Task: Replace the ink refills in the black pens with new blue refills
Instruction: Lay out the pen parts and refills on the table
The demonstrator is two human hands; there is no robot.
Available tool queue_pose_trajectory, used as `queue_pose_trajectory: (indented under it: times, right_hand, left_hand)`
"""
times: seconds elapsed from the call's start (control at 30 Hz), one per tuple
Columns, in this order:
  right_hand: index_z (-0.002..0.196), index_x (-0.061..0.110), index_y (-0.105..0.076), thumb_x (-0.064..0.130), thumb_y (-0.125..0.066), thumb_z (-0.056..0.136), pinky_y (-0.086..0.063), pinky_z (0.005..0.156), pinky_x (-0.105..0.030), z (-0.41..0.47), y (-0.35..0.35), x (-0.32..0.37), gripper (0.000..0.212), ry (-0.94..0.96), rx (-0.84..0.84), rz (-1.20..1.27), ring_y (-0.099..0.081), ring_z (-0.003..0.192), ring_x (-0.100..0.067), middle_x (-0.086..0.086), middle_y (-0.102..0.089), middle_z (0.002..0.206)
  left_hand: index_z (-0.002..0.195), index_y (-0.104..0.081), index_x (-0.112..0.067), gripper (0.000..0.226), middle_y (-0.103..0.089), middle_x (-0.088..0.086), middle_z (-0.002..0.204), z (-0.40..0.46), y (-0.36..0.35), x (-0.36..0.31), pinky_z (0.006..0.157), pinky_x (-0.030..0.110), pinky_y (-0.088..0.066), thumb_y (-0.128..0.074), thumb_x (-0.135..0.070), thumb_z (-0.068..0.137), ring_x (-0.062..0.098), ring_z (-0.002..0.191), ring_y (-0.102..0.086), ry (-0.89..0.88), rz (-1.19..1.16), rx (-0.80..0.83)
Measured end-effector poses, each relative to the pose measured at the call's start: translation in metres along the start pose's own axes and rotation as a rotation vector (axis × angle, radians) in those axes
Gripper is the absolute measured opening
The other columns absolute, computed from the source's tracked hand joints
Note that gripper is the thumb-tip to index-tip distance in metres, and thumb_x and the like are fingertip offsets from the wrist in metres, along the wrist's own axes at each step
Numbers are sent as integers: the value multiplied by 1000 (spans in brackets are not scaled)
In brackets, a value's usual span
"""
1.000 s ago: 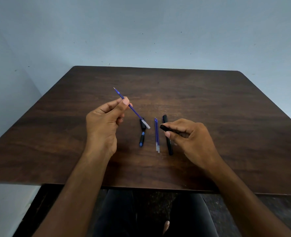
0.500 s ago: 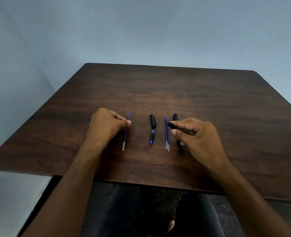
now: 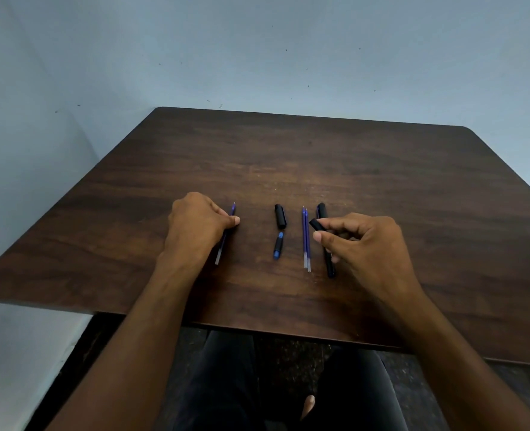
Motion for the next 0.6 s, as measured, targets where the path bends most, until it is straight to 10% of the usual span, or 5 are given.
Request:
queue_pose_trajectory:
  times: [0.6]
  right_hand:
    - [110,15,-76,18,-78,84,-51,55,-8,0,0,5,27,10,-3,-2,-63,54,4,17,-70,77]
  left_hand:
    - [63,-71,-24,24,-70,2,85,-1,1,-1,69,29,-48,-88,-37,74,16,82,-63,31,33,-6]
Point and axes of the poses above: each hand's wrist, its own z-axis towards the middle knuckle, its own y-axis out of the back of the hand, x = y × z, the point moved 8 cm from there along z, towards the middle knuckle
